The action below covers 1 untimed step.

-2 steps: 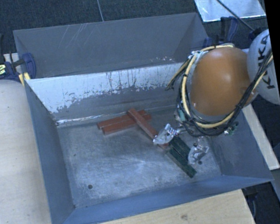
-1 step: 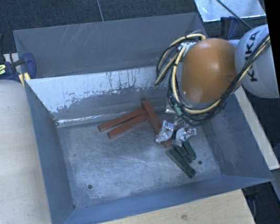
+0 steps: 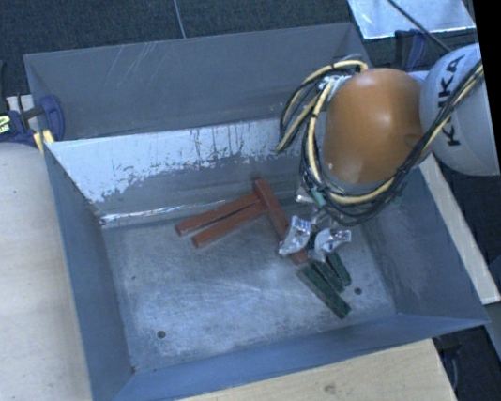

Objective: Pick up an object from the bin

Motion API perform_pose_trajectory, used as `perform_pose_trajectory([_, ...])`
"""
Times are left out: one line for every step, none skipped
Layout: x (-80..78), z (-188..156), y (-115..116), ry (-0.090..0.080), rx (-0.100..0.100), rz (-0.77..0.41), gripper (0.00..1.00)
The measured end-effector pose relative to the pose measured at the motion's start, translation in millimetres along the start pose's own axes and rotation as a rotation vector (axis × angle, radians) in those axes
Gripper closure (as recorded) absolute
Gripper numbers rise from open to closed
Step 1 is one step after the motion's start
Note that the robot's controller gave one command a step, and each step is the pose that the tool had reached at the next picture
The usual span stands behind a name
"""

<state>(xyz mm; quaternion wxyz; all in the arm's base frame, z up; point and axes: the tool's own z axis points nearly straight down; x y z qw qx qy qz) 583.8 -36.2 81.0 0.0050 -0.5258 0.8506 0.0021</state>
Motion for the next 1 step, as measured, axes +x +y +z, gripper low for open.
perform_pose_trajectory([1.7, -189.5, -5.2, 0.008, -0.002, -0.001, 1.00])
